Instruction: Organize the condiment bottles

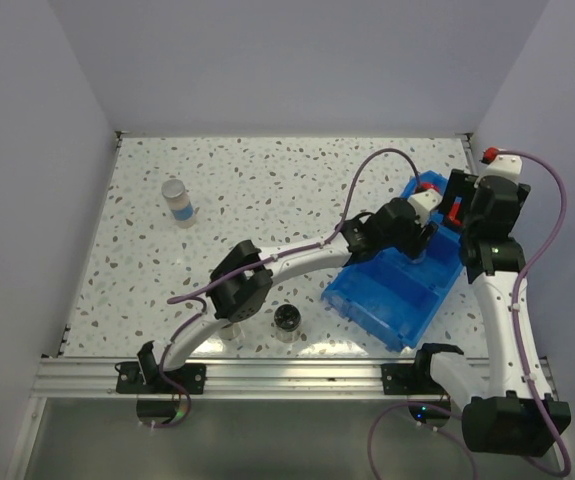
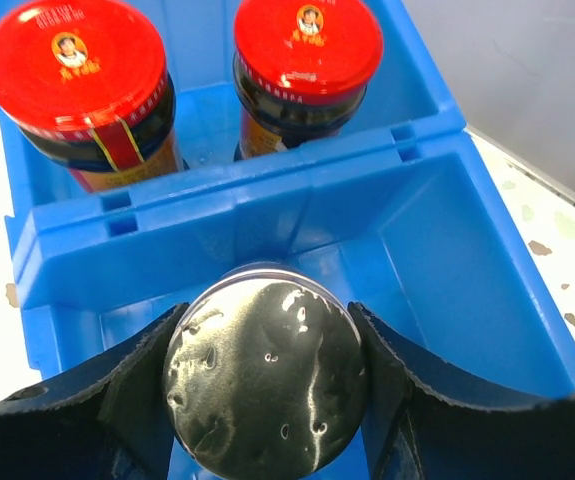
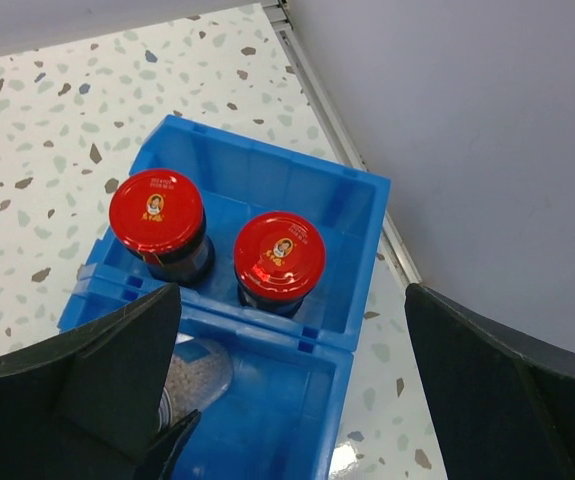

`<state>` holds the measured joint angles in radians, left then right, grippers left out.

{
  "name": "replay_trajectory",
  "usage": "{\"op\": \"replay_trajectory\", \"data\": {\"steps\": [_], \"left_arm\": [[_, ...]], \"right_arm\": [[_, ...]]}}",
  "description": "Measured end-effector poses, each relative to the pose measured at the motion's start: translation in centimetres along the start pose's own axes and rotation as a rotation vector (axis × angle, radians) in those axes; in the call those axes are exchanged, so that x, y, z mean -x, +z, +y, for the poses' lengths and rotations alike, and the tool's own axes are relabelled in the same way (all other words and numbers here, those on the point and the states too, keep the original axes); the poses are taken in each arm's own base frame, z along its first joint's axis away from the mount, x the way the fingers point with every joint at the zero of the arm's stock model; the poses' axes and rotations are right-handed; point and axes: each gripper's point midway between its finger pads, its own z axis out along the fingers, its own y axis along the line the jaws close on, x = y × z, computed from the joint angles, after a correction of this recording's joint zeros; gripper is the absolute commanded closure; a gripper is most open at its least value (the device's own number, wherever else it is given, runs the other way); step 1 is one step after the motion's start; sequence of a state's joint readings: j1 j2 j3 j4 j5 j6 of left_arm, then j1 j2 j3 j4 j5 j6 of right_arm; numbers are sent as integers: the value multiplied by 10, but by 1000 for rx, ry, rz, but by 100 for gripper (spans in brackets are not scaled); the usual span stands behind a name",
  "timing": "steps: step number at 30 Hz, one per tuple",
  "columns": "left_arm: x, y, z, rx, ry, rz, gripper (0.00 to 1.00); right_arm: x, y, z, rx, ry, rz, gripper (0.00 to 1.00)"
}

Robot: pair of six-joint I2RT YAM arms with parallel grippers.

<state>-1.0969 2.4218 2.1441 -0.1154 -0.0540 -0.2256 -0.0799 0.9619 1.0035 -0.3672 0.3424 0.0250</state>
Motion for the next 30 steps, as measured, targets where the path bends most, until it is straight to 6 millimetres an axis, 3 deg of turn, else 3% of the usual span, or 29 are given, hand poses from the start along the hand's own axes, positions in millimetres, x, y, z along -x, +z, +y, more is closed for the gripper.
{"op": "replay_trajectory", "data": {"steps": [6, 9, 10, 14, 22, 30], "left_arm": [[-7, 2, -1, 0, -1, 0, 38], [-7, 3, -1, 0, -2, -2, 30], [-7, 3, -1, 0, -2, -4, 23], [-5, 2, -3, -3, -16, -10, 17], [-1, -4, -4, -5, -24, -13, 16], [11, -31, -3, 14, -17, -36, 13]], "right_arm": [[-7, 0, -1, -6, -10, 21, 1], [-7, 0, -1, -6, -10, 21, 1], [-7, 0, -1, -6, -10, 21, 2], [-6, 0, -1, -5, -8, 18, 1], [-3, 1, 0, -2, -3, 4, 1], [7, 3, 7, 35, 12, -34, 1]]}}
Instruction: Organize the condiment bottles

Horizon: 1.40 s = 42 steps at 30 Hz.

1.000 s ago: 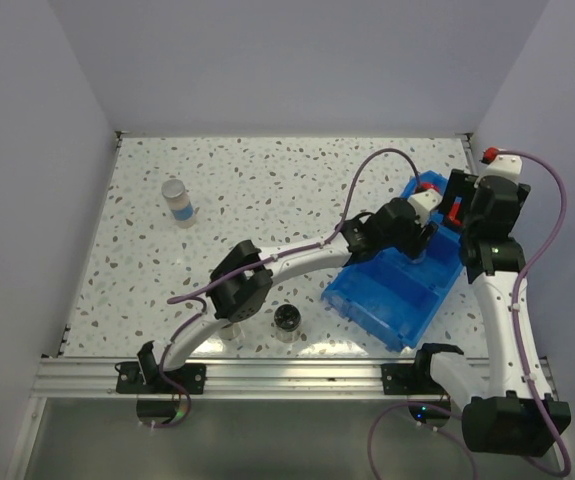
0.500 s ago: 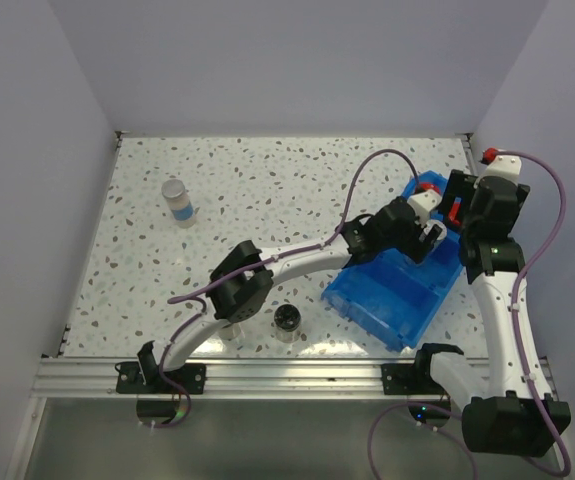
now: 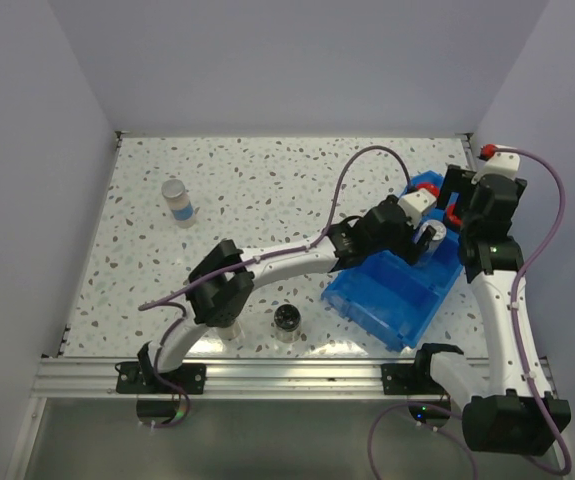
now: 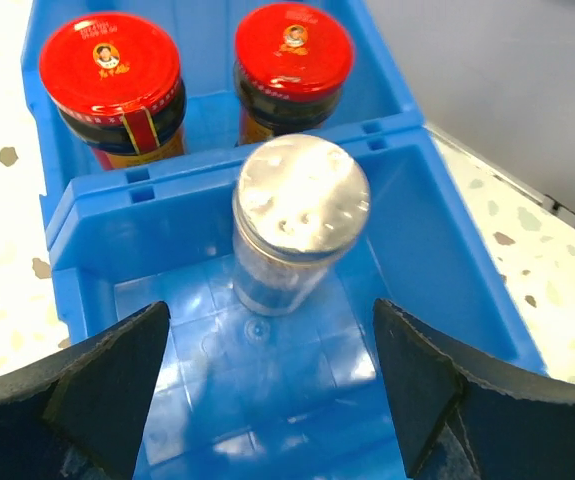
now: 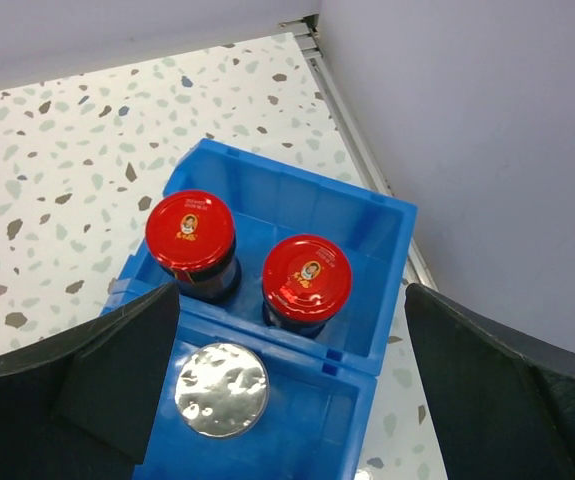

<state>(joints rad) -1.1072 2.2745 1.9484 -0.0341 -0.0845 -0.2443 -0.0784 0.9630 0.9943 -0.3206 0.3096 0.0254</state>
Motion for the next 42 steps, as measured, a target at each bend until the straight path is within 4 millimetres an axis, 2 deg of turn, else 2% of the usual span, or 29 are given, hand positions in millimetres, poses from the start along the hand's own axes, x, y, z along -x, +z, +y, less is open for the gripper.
{"op": "replay_trajectory", "data": {"steps": [6, 8, 10, 14, 19, 23, 27, 31, 36, 39, 42], "left_arm": [[30, -60, -20, -31, 31, -87, 12], [49, -84, -18, -30, 28, -141, 12], [68, -107, -5, -7, 23, -197, 12], [84, -152, 43, 100, 8, -254, 12], [72, -213, 115, 283, -22, -258, 8], [70, -276, 175, 471, -60, -288, 5], [74, -336, 226, 643, -104, -337, 2], [50, -394, 292, 863, -187, -325, 2], [-13, -439, 366, 1086, -366, -220, 1], [-49, -446, 392, 1147, -483, -150, 1], [-88, -435, 406, 1152, -593, -44, 2]], "right_arm": [[-5, 5, 19, 86, -15, 18, 1], [-7, 6, 25, 120, -22, 25, 1], [-8, 5, 33, 170, -39, 27, 1], [-12, -3, 59, 343, -109, 26, 1], [-26, -23, 94, 597, -189, 32, 1], [-33, -38, 114, 754, -224, 36, 2], [-42, -50, 130, 883, -239, 54, 2], [-49, -57, 141, 965, -241, 69, 1], [-53, -60, 146, 999, -242, 83, 1], [-53, -60, 146, 1001, -241, 85, 1], [-54, -61, 146, 1002, -241, 87, 1]]}}
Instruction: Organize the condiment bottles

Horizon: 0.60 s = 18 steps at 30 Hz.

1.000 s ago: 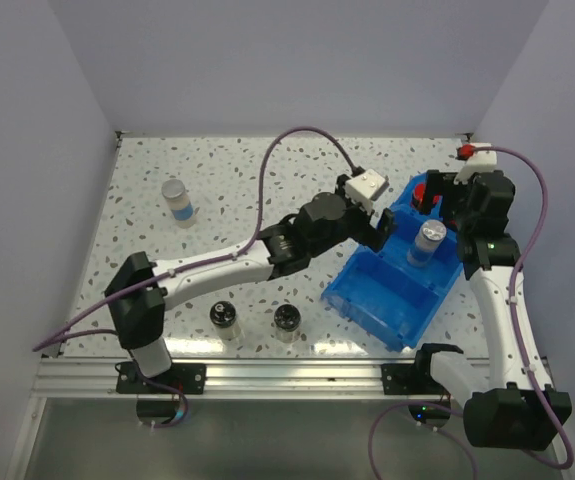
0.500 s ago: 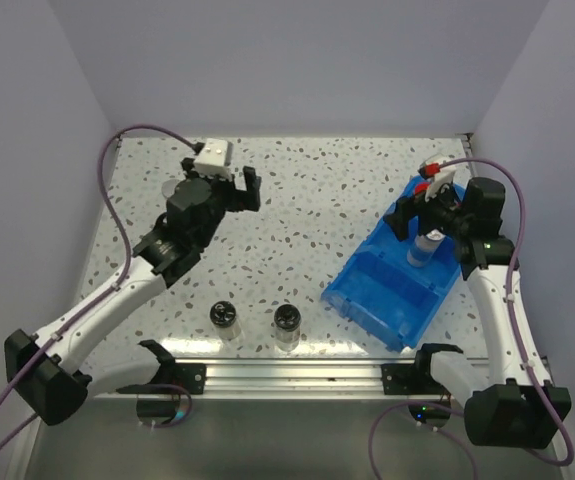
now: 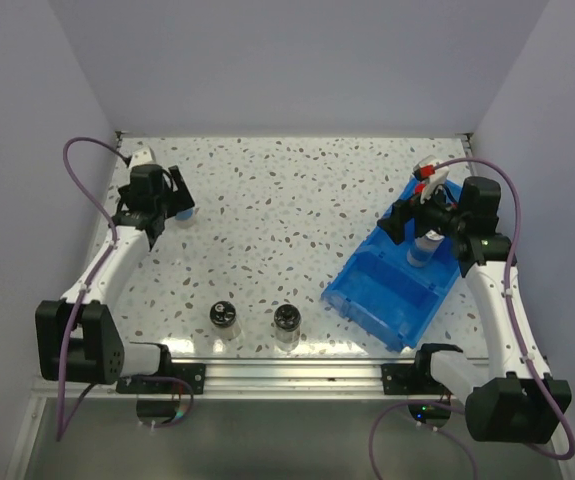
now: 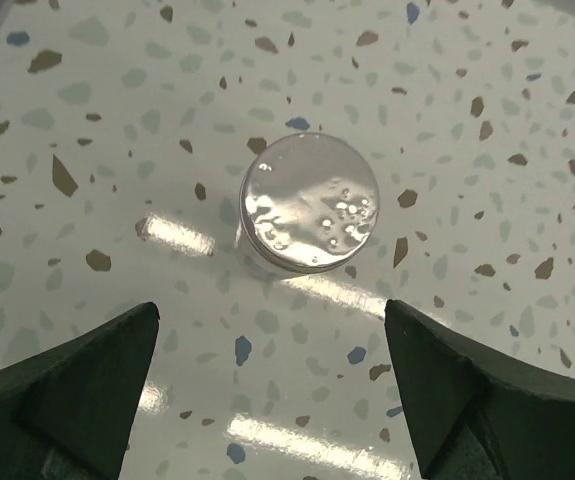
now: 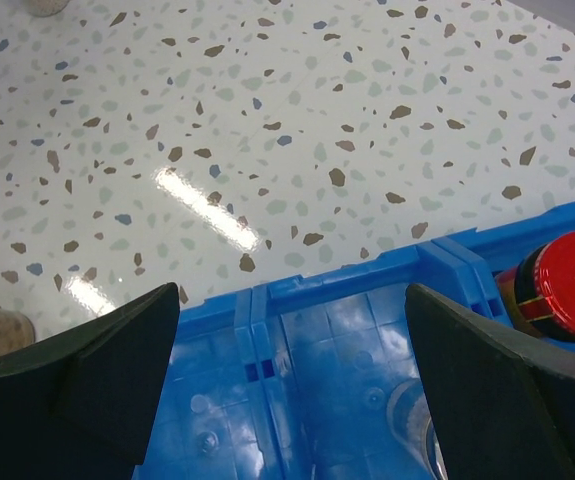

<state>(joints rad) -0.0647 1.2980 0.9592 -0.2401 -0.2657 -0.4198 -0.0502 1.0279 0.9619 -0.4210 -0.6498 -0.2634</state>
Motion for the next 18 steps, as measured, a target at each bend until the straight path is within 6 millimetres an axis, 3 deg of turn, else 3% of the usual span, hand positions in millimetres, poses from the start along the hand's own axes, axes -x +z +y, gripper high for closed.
{"op": "replay_trajectory", "data": {"steps": [4, 7, 18], "left_arm": [[-32, 25, 2, 7, -14, 139, 2], [-45, 33, -2, -12, -18, 192, 3], [-29, 71, -10, 27, 5, 203, 8]], "right_arm": [[-1, 0, 1, 4, 1, 3, 1], [-1, 0, 2, 5, 2, 5, 1], [-3, 3, 3, 13, 6, 14, 1]]}}
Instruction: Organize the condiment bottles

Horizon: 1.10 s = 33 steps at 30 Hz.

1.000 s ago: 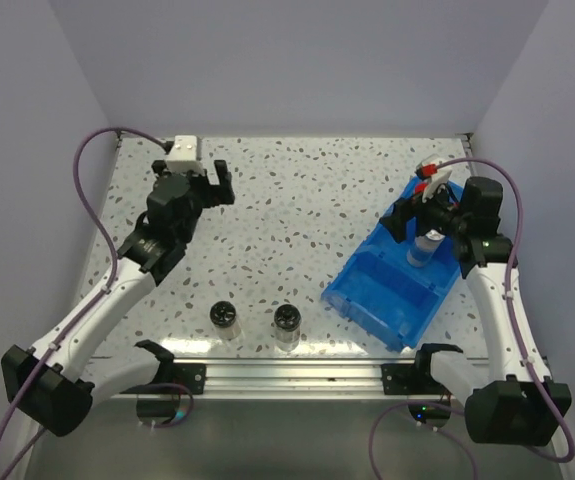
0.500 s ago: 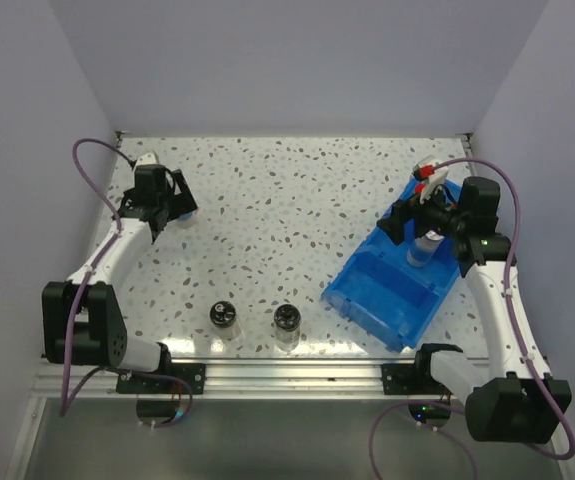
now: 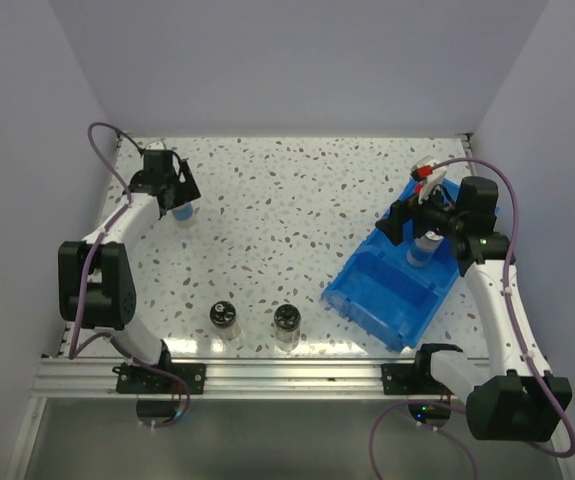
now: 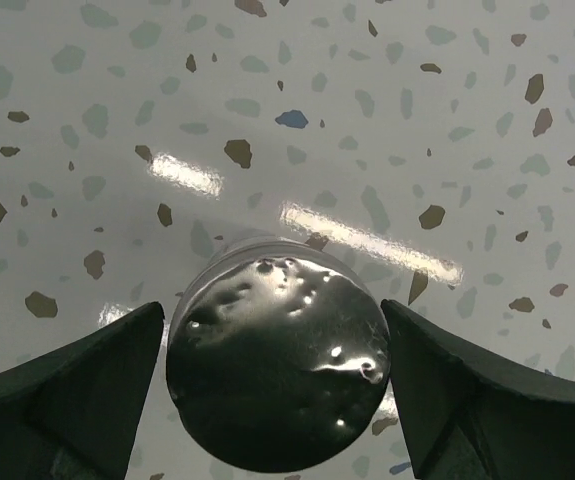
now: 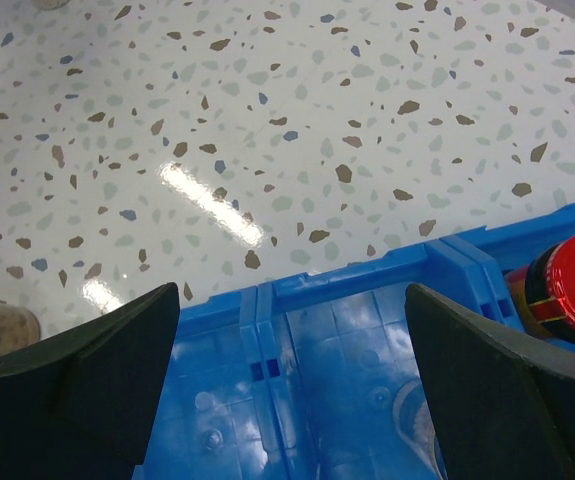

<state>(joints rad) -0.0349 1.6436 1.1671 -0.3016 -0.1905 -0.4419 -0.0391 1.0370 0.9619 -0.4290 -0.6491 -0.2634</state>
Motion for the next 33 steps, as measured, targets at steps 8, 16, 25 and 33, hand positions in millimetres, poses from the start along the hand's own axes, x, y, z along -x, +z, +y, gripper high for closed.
{"op": "replay_trajectory", "data": {"steps": [8, 16, 25, 33], "left_arm": [[2, 12, 6, 45, 40, 3, 61], [3, 4, 0, 19, 98, -11, 100], [-1, -88, -150, -476, 319, -139, 100], [-40, -176, -289, -931, 470, -119, 100]], "right_arm": [[-1, 0, 0, 0, 2, 3, 1], [-1, 0, 0, -1, -4, 5, 1], [-2, -2, -6, -32, -21, 10, 1], [7, -18, -41, -279, -6, -6, 1]]}}
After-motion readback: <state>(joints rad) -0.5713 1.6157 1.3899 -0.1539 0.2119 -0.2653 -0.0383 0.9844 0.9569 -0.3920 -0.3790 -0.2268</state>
